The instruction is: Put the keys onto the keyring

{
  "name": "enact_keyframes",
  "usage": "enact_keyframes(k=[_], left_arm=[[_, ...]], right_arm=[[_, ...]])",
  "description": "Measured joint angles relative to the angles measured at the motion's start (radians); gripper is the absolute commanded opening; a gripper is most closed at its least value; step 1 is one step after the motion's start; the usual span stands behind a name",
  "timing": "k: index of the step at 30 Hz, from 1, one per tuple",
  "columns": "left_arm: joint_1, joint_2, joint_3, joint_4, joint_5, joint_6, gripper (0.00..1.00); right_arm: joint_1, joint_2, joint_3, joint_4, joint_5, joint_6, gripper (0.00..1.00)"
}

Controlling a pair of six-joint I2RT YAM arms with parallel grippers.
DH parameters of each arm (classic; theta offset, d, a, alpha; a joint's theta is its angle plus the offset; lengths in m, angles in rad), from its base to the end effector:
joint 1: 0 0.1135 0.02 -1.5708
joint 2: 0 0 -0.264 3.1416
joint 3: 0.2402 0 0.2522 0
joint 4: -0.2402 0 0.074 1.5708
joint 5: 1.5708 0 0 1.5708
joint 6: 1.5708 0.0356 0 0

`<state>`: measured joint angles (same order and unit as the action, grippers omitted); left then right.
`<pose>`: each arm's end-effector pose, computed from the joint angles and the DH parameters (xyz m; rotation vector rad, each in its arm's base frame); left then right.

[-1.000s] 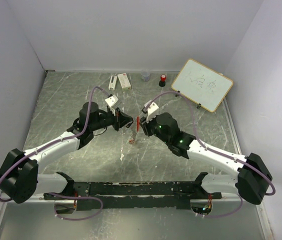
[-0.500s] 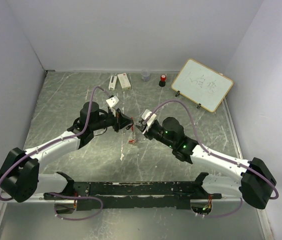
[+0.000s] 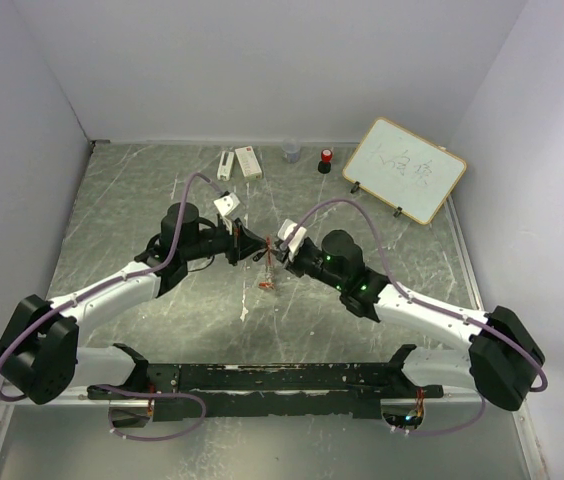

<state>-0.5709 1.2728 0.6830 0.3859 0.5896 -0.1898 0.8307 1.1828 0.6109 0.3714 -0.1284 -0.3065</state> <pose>0.2256 -0.1684 0.2585 0.7833 1.6945 -1.0589 0.1758 0.1993 0.2540 -1.0451 1.4606 0.4911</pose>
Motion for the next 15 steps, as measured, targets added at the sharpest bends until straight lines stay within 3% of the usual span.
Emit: enact_keyframes(k=[15], left_arm=[[0.001, 0.012, 0.023, -0.035, 0.027, 0.029, 0.07]], right_arm=[[-0.084, 0.0, 0.0, 0.006, -0.152, -0.036, 0.22]])
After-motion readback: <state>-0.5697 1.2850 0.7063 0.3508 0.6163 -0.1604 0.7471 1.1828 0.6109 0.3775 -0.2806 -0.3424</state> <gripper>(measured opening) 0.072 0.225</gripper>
